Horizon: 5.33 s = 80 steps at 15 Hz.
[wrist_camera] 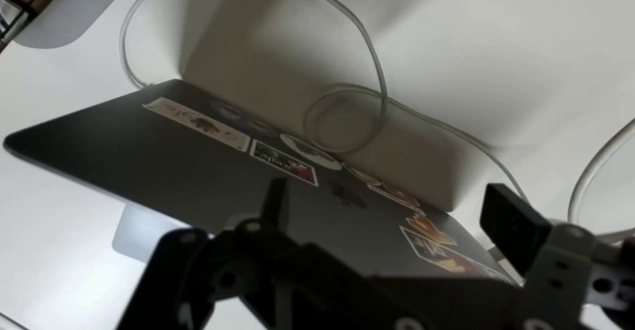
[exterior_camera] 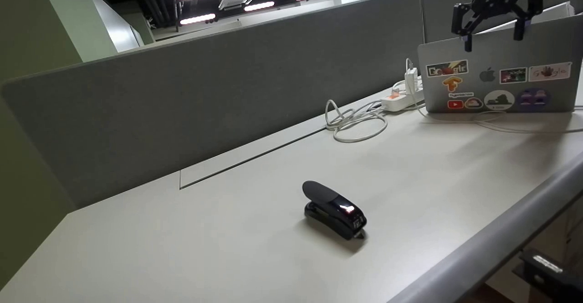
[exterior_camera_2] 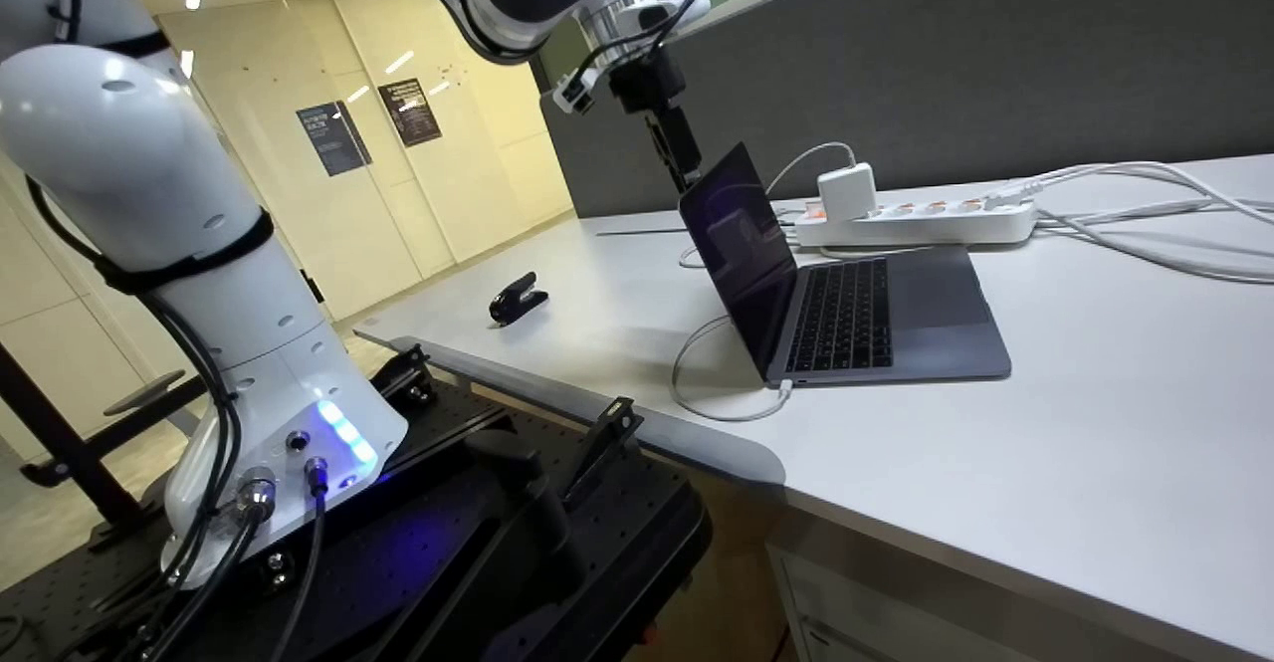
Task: Close the laptop
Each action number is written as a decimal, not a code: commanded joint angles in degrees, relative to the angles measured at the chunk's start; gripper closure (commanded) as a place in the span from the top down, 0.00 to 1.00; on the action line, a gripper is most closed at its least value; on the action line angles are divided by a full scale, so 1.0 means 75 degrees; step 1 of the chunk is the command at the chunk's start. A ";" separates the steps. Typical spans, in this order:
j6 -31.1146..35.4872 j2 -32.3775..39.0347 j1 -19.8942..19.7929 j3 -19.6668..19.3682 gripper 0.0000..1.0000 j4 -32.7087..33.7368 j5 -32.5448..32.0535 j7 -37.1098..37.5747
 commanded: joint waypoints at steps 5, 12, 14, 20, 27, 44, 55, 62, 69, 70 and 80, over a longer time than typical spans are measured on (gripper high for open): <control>0.0541 0.0637 -0.0260 -0.0472 1.00 0.0771 0.0838 0.0148; 0.0329 0.1743 -0.0649 -0.0841 1.00 0.2098 0.2029 -0.0372; 0.0265 0.2193 -0.0837 -0.0929 1.00 0.2560 0.2232 -0.0551; 0.0049 0.3512 -0.1553 -0.0690 1.00 0.3814 0.2888 -0.1516; -0.0255 0.4896 -0.2222 -0.0180 1.00 0.5121 0.3112 -0.2224; -0.0579 0.5590 -0.2753 0.0353 1.00 0.5944 0.3242 -0.2943; -0.0507 0.5732 -0.2350 0.0094 1.00 0.5770 0.3072 -0.2603; -0.0255 0.6006 -0.1891 -0.0284 1.00 0.5623 0.3045 -0.2074; 0.0283 0.6169 -0.1856 -0.0331 1.00 0.5458 0.3160 -0.1791; 0.0310 0.6080 -0.1850 -0.0332 1.00 0.5360 0.3174 -0.1742; -0.0209 0.3887 -0.0986 -0.1188 1.00 0.3370 0.2518 -0.1303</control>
